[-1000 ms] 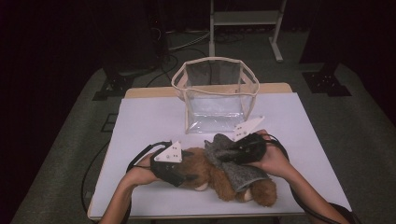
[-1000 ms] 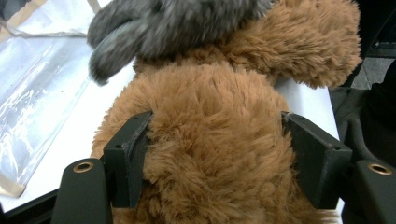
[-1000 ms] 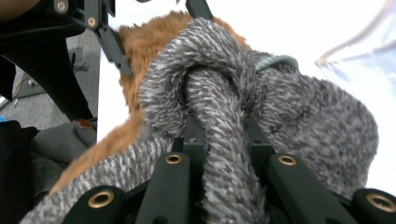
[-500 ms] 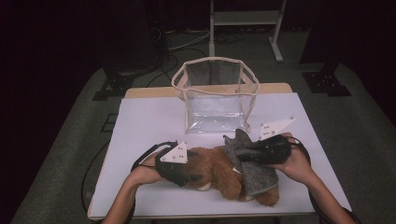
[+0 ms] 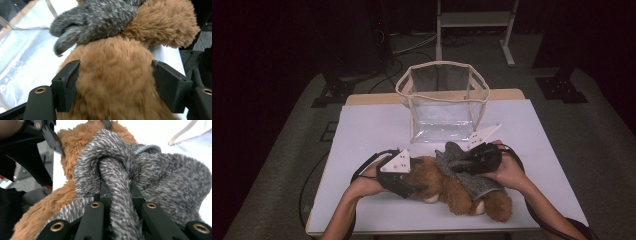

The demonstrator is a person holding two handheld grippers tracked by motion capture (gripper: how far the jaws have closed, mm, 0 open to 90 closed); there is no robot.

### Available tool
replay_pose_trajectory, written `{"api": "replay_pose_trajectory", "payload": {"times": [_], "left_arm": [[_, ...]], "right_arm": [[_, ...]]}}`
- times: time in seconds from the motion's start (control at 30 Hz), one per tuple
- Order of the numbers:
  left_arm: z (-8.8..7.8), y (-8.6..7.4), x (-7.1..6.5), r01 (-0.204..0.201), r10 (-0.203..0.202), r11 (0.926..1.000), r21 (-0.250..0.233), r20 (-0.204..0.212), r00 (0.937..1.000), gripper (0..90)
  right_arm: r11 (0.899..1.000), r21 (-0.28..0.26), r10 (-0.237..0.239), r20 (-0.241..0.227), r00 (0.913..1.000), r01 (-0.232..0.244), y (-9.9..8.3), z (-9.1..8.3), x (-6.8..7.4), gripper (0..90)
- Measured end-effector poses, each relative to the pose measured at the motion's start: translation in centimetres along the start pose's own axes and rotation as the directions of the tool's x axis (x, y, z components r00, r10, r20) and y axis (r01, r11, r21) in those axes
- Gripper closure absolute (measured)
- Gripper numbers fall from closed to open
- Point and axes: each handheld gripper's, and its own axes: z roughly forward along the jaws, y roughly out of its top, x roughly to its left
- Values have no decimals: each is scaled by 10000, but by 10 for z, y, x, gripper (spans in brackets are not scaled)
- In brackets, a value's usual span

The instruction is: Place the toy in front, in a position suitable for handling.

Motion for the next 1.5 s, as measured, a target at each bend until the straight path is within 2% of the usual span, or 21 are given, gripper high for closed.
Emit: {"api": "replay_pose_trajectory", "payload": {"times": [0.1, 0.2, 0.3, 0.4, 0.53, 0.67, 0.8, 0.83, 0.97, 1.03, 1.13, 1.23, 1.4, 1.5], "left_arm": [[-10, -2, 3, 299, -303, 9989, -354, -97, 9995, 246], [-13, -6, 6, 540, -545, 9979, -359, -123, 9984, 247], [-6, -8, 6, 693, -686, 9971, -327, 218, 9974, 271], [4, -13, 5, 750, -748, 9972, -45, 297, 9968, 307], [11, -17, 6, 882, -880, 9961, -37, 285, 9957, 337], [17, -13, 4, 663, -660, 9977, -112, 267, 9975, 340], [20, -9, 0, 405, -402, 9991, -114, 286, 9988, 340], [20, -9, -1, 378, -375, 9992, -105, 271, 9989, 340], [18, -11, 0, 310, -312, 9995, 115, 179, 9994, 338], [15, -12, 2, 261, -263, 9996, 108, 210, 9994, 324], [5, -10, 4, 161, -157, 9998, -121, 297, 9994, 306], [-3, -8, 6, 298, -281, 9985, -466, 379, 9989, 305], [-13, -8, 10, 527, -496, 9959, -737, 442, 9978, 293], [-19, -10, 11, 731, -688, 9930, -932, 492, 9964, 294]], "right_arm": [[9992, -216, 326, 10, 9995, -326, -10, -7, -4, 788], [9986, -323, 425, 108, 9990, -422, -17, -15, -4, 788], [9982, -395, 450, 143, 9989, -444, -22, -20, -1, 788], [9990, -234, 386, 127, 9992, -383, -21, -23, 4, 787], [9998, 170, 108, 110, 9999, -110, -5, -31, 9, 780], [9992, 253, -318, -63, 9995, 319, 24, -36, 12, 779], [9981, 294, -524, -325, 9981, 534, 43, -20, 9, 775], [9987, 310, -391, -408, 9984, 404, 44, -13, 7, 774], [9986, 471, -192, -612, 9979, 221, 33, 12, -3, 774], [9996, 259, 125, -766, 9970, -106, 23, 16, -4, 777], [9999, 4, 171, -618, 9979, -171, 10, 12, 0, 778], [9996, -191, 177, -537, 9984, -187, 2, 7, 5, 778], [9998, -183, 0, -324, 9995, -6, -3, 2, 14, 778], [9996, -273, 71, -416, 9991, -82, -5, 2, 14, 779]]}}
